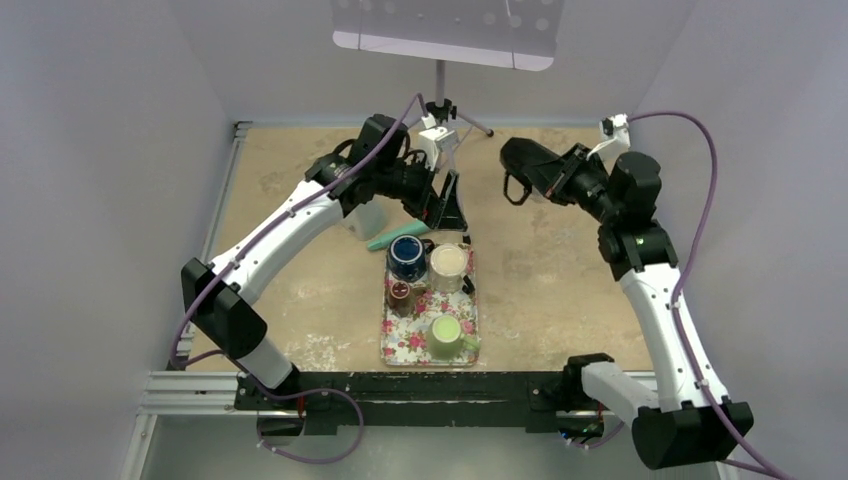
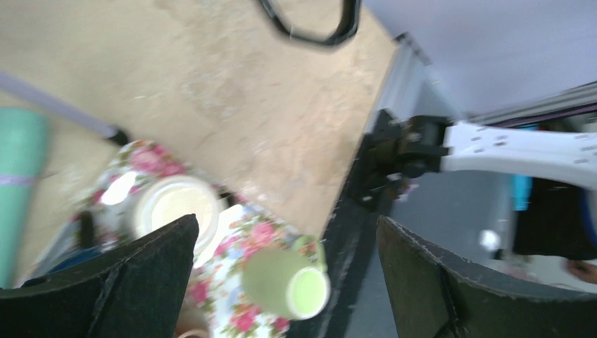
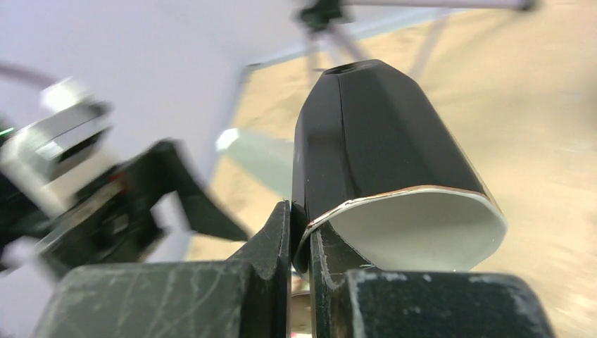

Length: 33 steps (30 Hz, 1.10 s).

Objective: Turn the mug right side up

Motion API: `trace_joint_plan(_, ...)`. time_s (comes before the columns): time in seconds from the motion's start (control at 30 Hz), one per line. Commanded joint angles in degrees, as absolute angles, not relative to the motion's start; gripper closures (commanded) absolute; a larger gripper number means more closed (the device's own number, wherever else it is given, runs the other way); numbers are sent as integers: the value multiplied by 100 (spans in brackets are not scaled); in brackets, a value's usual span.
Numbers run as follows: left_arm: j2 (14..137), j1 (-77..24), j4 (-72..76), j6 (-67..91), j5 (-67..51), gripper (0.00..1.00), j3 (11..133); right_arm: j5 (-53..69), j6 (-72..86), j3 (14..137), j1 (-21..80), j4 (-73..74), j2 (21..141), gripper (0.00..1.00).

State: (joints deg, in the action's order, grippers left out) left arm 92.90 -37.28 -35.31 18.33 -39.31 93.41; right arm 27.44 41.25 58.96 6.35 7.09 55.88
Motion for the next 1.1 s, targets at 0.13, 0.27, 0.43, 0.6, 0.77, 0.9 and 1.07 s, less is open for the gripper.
trace_joint_plan(0.13, 8896, -3703, -5222, -685, -2004, 0, 9634, -885, 1362, 8022, -64, 3771, 7201, 100)
trace_joint_plan(0.27, 8804, -3703, -5754, -1225, -1688, 1, 9367, -1092, 916, 8824, -737, 4151, 8231, 100)
trace_joint_plan(0.43, 8538, -3709, -6075, -1711, -1708, 3, 8946, -596, 689, 9810, -1295, 4513, 9593, 100)
trace_joint_plan(0.6, 8293, -3708, -6141, -1810, -1813, 3, 8635, -523, 514, 10855, -1366, 5093, 10958, 100)
trace_joint_plan(0.77, 8223, -3700, -6072, -1822, -1901, 3, 8439, -312, 480, 11571, -1370, 5327, 11768, 100)
trace_joint_plan(0.9, 8300, -3706, -6076, -1818, -2045, 3, 8455, -201, 440, 11994, -1341, 5393, 12203, 100)
trace_joint_plan(1.07, 8392, -3710, -6100, -1805, -2193, 3, 8531, -140, 353, 12450, -1201, 5399, 12585, 100)
